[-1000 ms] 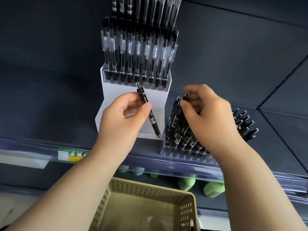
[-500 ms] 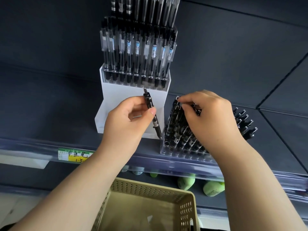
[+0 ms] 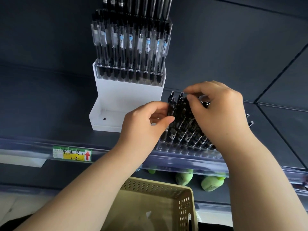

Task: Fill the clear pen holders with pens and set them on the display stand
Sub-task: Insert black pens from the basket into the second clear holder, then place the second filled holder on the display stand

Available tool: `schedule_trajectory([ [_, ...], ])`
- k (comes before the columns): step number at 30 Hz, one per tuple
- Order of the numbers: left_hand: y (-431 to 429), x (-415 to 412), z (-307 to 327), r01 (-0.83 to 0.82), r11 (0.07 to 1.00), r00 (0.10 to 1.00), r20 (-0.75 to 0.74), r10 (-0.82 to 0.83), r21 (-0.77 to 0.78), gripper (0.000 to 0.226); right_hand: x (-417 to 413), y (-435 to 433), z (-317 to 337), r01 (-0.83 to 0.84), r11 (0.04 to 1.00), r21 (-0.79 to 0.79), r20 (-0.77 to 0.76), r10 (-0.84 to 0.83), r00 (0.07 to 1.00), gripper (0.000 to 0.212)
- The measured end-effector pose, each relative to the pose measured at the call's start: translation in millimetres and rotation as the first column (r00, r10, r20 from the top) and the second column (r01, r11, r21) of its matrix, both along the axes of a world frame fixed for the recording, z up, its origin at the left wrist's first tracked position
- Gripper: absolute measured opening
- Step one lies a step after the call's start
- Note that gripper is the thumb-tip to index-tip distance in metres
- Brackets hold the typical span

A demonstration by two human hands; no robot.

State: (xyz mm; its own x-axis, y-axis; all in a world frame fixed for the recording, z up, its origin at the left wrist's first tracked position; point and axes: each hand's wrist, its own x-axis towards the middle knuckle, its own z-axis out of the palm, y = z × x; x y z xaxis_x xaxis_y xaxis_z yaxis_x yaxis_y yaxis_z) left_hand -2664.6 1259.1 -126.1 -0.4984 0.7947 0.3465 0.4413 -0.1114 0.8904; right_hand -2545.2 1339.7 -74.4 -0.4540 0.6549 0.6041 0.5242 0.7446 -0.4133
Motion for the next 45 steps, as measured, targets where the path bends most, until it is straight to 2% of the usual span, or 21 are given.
schedule_trajectory([
  [5, 2.7, 0.4, -2.2, -0.074, 0.997, 0.994, -0.082, 0.074, 0.006, 0.031, 4.7, 3.4, 0.8, 0.009, 1.000, -0.010, -0.018, -0.009, 1.000, 0.017],
  [13, 6.1, -0.7, -4.4, -0.079, 0.996, 0.989, -0.122, 0.085, 0.052, 0.029, 10.6, 2.5, 4.6, 0.010, 1.000, -0.027, -0.023, -0.010, 1.000, 0.018],
  [18, 8.2, 3.3, -8.0, -0.065, 0.993, 0.971, -0.224, 0.084, 0.094, 0.030, 13.0, 1.1, 3.2, 0.011, 1.000, -0.024, -0.015, -0.011, 1.000, 0.018],
  [21, 8.0, 2.5, -7.8, -0.093, 0.993, 0.968, -0.226, 0.108, 0.077, 0.029, 18.1, 1.5, 4.0, 0.021, 1.000, -0.014, -0.027, -0.021, 0.999, 0.019],
  [25, 4.1, -2.6, -5.1, -0.099, 0.994, 0.968, -0.234, 0.088, -0.036, 0.038, 36.7, 4.3, 10.2, 0.079, 0.997, -0.016, -0.066, -0.080, 0.995, 0.019],
  [29, -3.0, -13.2, -7.3, -0.100, 0.974, 0.938, -0.344, 0.025, -0.203, 0.042, 70.0, 10.6, 8.7, 0.170, 0.985, -0.010, -0.130, -0.170, 0.977, 0.019],
  [32, -9.3, -18.4, -12.1, -0.097, 0.930, 0.892, -0.445, -0.076, -0.356, 0.040, 96.6, 16.7, -4.8, 0.291, 0.955, -0.051, -0.144, -0.295, 0.944, 0.021],
  [34, -11.8, -17.8, -17.4, -0.116, 0.882, 0.851, -0.503, -0.149, -0.458, 0.042, 111.8, 21.8, -19.0, 0.368, 0.919, -0.138, -0.074, -0.381, 0.922, 0.024],
  [36, -11.6, -15.0, -24.1, -0.147, 0.834, 0.802, -0.557, -0.214, -0.532, 0.046, 124.9, 27.8, -34.4, 0.409, 0.880, -0.241, 0.081, -0.402, 0.912, 0.028],
  [39, -6.8, -10.3, -37.3, -0.176, 0.779, 0.759, -0.587, -0.282, -0.602, 0.052, 133.7, 33.9, -52.8, 0.414, 0.829, -0.376, 0.345, -0.289, 0.893, 0.035],
  [41, -2.7, -7.1, -45.8, -0.202, 0.746, 0.734, -0.603, -0.314, -0.634, 0.056, 132.2, 35.3, -62.5, 0.407, 0.805, -0.432, 0.482, -0.175, 0.858, 0.046],
  [45, 6.5, -0.6, -52.5, -0.275, 0.739, 0.647, -0.687, -0.332, -0.615, 0.057, 122.9, 39.5, -77.5, 0.391, 0.794, -0.466, 0.612, -0.030, 0.791, 0.072],
])
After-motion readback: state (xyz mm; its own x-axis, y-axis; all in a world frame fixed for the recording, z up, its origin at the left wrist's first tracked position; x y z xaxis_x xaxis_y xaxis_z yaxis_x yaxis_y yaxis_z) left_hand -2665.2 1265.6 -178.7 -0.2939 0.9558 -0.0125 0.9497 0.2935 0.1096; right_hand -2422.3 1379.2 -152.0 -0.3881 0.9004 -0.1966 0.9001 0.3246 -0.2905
